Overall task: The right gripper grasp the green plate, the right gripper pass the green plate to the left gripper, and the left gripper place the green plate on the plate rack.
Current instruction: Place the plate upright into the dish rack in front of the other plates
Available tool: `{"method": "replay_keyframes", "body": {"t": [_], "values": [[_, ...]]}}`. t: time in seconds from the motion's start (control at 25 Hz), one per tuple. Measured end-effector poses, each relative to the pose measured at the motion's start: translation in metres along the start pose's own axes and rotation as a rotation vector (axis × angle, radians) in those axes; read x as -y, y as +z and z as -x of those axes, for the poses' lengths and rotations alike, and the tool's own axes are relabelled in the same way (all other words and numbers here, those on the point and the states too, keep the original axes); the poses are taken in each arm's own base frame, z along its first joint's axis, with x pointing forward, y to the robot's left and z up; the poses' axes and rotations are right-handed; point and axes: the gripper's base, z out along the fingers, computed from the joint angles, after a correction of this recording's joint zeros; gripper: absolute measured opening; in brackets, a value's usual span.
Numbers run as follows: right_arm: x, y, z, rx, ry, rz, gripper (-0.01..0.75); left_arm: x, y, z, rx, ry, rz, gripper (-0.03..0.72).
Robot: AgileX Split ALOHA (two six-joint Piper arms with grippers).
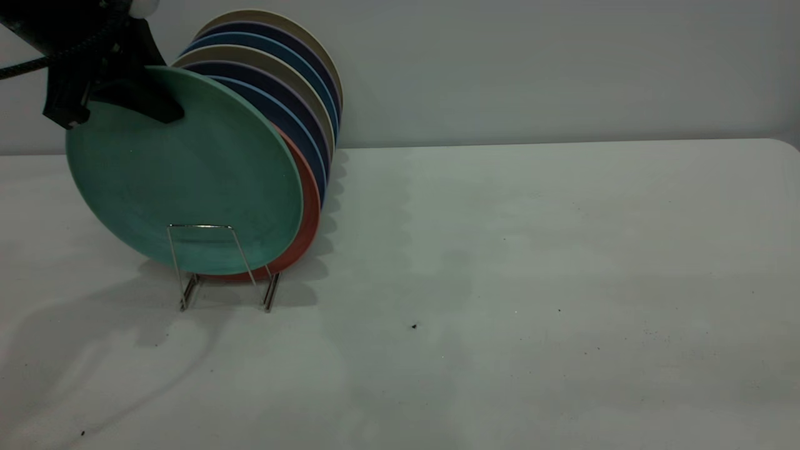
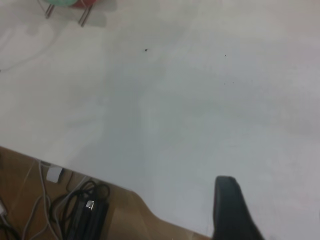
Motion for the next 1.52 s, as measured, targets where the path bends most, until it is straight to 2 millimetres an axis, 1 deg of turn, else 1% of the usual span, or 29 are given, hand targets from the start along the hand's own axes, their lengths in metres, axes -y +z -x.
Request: {"method": "replay_keyframes", "body": {"t": [0.16, 0.36, 0.64, 0.8, 1.0, 1.12, 1.36, 1.52], "values": [[0.000, 0.000, 0.000, 0.000, 0.000, 0.000, 0.440, 0.001, 0.000, 0.000, 0.003, -0.004, -0.007, 0.191], [0.000, 0.000, 0.000, 0.000, 0.000, 0.000, 0.440, 0.001, 0.000, 0.000, 0.005, -0.038, -0.016, 0.286], [0.000, 0.000, 0.000, 0.000, -0.001, 0.000, 0.440, 0.001, 0.000, 0.000, 0.005, -0.077, -0.016, 0.368], [0.000, 0.000, 0.000, 0.000, -0.002, 0.000, 0.440, 0.002, -0.001, 0.001, 0.006, -0.110, -0.018, 0.391], [0.000, 0.000, 0.000, 0.000, -0.002, 0.000, 0.440, 0.003, -0.005, 0.004, 0.016, -0.129, -0.033, 0.401], [0.000, 0.000, 0.000, 0.000, -0.004, 0.000, 0.440, 0.003, -0.008, 0.005, 0.018, -0.185, -0.038, 0.410], [0.000, 0.000, 0.000, 0.000, -0.004, 0.000, 0.440, 0.011, -0.009, 0.000, -0.047, -0.268, -0.115, 0.470], [0.000, 0.000, 0.000, 0.000, -0.006, 0.002, 0.440, 0.014, -0.016, 0.002, -0.066, -0.280, -0.143, 0.474]]}}
